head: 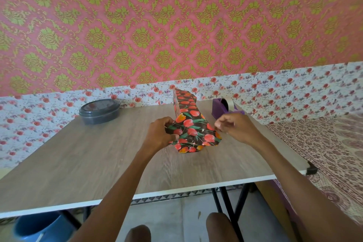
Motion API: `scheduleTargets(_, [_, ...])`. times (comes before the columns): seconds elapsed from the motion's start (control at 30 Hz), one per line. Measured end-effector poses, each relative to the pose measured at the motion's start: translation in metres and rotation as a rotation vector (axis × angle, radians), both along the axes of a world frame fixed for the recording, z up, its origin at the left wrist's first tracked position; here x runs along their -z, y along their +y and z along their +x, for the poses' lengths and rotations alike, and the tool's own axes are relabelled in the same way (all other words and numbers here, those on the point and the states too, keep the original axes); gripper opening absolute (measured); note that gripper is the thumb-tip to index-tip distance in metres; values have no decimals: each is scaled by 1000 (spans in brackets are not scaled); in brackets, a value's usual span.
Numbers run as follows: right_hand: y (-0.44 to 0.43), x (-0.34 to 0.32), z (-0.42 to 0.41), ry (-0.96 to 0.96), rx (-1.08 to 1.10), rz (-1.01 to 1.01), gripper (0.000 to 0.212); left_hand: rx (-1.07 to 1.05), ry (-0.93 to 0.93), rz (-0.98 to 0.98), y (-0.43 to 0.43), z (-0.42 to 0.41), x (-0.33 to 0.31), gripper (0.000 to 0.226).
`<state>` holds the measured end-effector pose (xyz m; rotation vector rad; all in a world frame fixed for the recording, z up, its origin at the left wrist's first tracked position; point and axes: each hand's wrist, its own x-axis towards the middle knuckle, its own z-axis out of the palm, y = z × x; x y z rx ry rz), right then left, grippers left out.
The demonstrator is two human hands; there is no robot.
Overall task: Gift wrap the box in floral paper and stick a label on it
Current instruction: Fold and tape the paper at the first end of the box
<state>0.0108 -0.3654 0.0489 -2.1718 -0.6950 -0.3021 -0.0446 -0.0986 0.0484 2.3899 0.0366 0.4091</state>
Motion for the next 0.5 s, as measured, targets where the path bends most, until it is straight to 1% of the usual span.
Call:
scheduleTargets(0.13, [17, 6, 3, -5, -23, 9, 13, 7, -14, -74, -4, -2, -1, 26])
scheduleTargets(0.2, [20, 11, 6, -18, -10, 41, 13, -14, -28, -92, -6, -2, -2, 27])
scheduleTargets(0.27, [21, 15, 9, -24, 16, 88, 10, -28, -48, -89, -7, -1, -2, 22])
scheduleTargets(0.37, [22, 18, 9, -33, 57, 135, 12, -36, -94, -86, -6, 0, 0, 14])
scheduleTargets(0.5, [24, 20, 11, -37, 92, 154, 16, -24, -116, -44, -3, 1, 1, 16])
